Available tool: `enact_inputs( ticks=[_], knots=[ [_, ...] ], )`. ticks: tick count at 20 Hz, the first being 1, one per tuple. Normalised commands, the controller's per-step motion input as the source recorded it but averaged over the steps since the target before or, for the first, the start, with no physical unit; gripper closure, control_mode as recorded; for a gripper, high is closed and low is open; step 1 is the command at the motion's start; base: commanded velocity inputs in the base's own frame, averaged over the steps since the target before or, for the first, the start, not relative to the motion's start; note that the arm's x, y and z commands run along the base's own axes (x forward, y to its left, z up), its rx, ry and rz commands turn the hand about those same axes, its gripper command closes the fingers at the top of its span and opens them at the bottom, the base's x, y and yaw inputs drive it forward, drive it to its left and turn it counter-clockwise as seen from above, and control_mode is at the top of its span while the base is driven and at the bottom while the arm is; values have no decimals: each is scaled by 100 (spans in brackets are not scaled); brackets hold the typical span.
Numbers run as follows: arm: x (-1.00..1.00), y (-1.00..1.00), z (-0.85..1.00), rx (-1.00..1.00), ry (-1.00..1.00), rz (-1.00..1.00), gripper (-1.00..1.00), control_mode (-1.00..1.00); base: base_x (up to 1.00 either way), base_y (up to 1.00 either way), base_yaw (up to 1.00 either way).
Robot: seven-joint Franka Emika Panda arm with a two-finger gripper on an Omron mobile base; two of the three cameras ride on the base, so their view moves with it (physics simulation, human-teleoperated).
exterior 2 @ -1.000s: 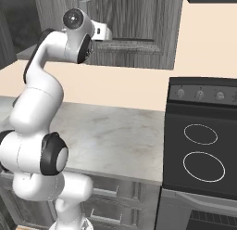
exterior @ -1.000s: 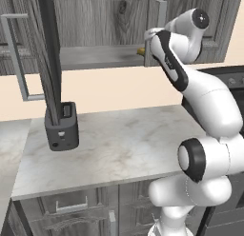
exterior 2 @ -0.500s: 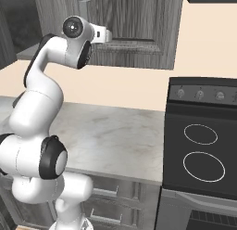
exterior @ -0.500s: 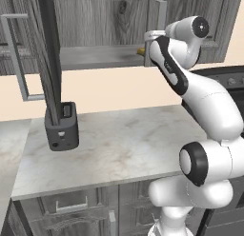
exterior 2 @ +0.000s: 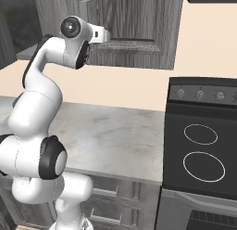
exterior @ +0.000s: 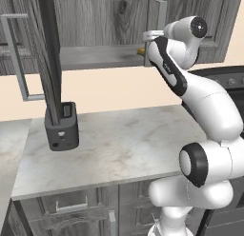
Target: Open the cabinet. Pick the sponge and place it next to the sink. Then close the cabinet.
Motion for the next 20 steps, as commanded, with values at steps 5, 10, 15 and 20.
enact_inputs(
  ticks=[5, 10, 15, 20],
  knots=[
    [0, -61, 0, 0, 0, 0, 100, -100, 0, 0, 0],
    [-8, -79, 0, 2, 0, 0, 100, -100, 0, 0, 0],
    [-43, -79, 0, 0, 0, -2, 100, -100, 0, 0, 0],
    [-81, -85, 0, 5, 0, -9, 100, -100, 0, 0, 0]
  ],
)
